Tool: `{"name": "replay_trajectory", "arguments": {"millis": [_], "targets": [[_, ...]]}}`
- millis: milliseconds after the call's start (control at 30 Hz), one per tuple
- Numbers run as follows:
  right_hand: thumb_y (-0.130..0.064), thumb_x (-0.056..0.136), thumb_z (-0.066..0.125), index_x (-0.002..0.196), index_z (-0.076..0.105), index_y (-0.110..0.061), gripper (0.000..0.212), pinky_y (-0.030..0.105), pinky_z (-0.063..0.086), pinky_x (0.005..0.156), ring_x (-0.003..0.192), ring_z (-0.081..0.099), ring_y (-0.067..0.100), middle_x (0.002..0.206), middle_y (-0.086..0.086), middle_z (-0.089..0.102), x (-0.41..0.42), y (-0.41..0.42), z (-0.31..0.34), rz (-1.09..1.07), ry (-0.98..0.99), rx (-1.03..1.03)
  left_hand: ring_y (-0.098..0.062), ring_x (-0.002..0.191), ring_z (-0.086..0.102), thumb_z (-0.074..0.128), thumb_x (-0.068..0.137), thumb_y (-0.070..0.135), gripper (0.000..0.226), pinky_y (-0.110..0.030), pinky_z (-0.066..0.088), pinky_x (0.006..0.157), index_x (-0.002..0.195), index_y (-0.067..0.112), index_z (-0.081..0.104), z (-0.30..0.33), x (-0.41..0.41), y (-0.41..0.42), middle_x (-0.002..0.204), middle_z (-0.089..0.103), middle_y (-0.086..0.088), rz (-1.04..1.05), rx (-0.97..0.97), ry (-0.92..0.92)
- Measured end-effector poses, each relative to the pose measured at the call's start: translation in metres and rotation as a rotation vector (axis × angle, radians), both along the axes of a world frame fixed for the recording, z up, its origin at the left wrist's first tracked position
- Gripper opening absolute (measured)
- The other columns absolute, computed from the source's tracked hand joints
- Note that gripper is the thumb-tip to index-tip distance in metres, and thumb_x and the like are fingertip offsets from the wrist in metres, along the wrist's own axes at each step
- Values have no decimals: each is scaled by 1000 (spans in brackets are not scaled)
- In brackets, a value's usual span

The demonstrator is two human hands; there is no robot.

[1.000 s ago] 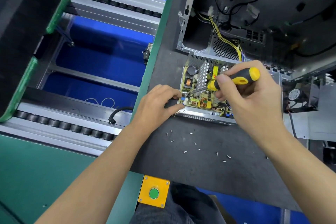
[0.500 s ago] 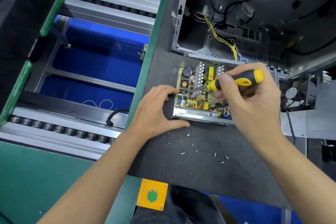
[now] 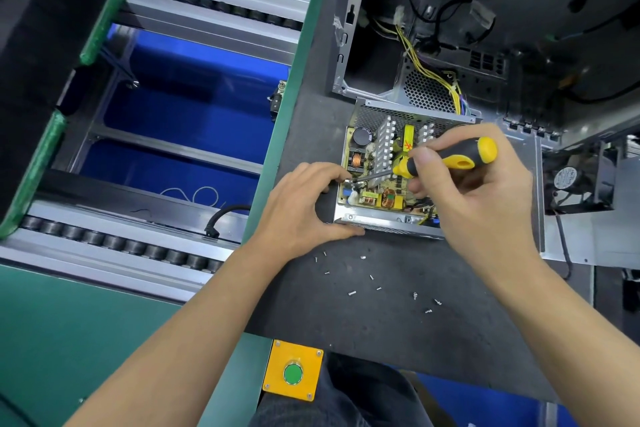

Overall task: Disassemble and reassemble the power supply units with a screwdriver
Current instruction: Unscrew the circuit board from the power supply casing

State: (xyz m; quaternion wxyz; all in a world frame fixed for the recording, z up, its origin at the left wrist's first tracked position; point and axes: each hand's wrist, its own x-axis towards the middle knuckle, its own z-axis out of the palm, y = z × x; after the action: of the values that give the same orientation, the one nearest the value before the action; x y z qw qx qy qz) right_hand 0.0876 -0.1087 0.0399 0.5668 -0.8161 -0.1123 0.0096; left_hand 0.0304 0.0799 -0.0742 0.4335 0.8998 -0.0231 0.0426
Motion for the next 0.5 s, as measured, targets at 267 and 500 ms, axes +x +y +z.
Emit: {"name": "replay_trajectory", "arguments": {"millis": [267, 500], "targets": [[-34, 86, 68, 89, 59, -28, 11, 27, 53, 60, 67, 68, 15, 81, -6, 68, -4, 4, 0, 124, -38, -114, -1, 95, 48, 87, 61, 57, 73, -42, 51, 85, 121, 24, 60, -4, -1, 0, 116, 59, 15, 2, 7, -13], [-29, 86, 73, 90, 63, -17, 16, 7, 40, 65, 71, 59, 11, 78, -6, 64, -5, 9, -5, 219, -80, -241, -2, 95, 47, 89, 61, 52, 70, -43, 51, 84, 119, 24, 62, -3, -1, -1, 115, 60, 15, 10, 15, -2]]}}
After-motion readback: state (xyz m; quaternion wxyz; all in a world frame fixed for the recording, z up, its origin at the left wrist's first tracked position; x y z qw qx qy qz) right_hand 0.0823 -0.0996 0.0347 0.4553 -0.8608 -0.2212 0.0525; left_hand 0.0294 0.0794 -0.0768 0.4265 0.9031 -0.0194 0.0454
